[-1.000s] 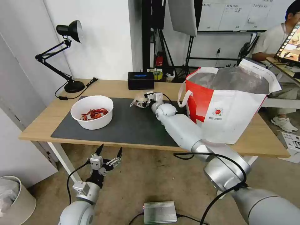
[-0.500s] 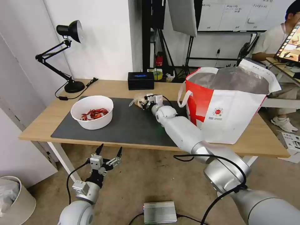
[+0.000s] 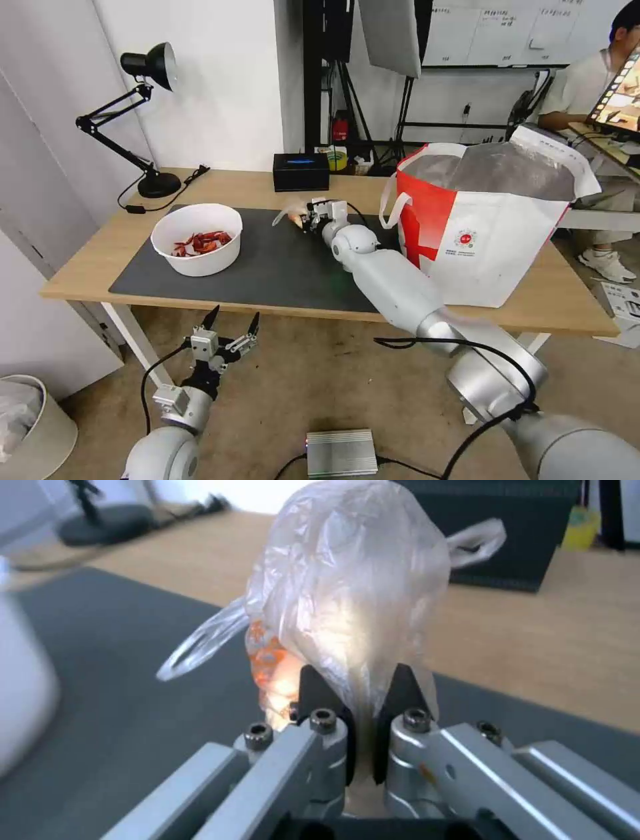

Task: Pick up the trash from the table and place it into the takeout bag.

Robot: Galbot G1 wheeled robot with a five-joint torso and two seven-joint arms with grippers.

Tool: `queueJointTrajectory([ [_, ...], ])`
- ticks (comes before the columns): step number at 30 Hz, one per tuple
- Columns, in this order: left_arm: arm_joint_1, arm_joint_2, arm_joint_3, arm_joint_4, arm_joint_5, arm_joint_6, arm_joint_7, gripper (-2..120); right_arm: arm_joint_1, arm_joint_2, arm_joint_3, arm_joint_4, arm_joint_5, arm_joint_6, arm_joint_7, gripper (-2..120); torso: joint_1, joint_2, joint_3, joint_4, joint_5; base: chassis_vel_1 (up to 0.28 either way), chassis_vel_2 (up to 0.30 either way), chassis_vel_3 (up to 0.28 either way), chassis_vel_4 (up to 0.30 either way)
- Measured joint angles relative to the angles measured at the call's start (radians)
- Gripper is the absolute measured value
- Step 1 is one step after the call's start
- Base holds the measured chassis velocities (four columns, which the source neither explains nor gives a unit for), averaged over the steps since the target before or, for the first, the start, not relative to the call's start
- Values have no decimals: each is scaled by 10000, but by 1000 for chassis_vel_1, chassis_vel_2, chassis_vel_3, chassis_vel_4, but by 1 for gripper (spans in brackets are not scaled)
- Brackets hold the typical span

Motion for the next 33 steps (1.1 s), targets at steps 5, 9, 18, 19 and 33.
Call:
queueJointTrajectory([
  [5, 61, -9, -59, 5, -3, -95, -6, 100, -742, -1291, -126, 2866, 984, -632, 1272, 3, 0, 0, 0, -3, 0, 0, 0, 0, 0],
  [9, 66, -25, -103, -19, -3, -100, -11, 100, -1156, -1856, -130, 4160, 1278, -743, 1815, 3, -1, 1, -1, -2, 0, 0, 0, 0, 0],
  [18, 29, -42, -156, -14, -11, -85, -27, 100, -3015, -3746, 699, 7985, 1457, -776, 2617, 3, -3, 0, -2, 2, 2, 0, 0, 0, 0],
  [19, 23, -40, -149, 1, -11, -75, -39, 100, -3448, -4108, 1011, 8634, 1454, -792, 2652, 3, -2, 0, -1, -1, 3, 0, 0, 0, 0],
  [33, -17, -110, -1, 17, 35, -56, -42, 100, -5405, -6388, 4006, 12194, 1909, -1124, 3088, 3, -2, 1, -2, -3, 2, 0, 0, 0, 0],
])
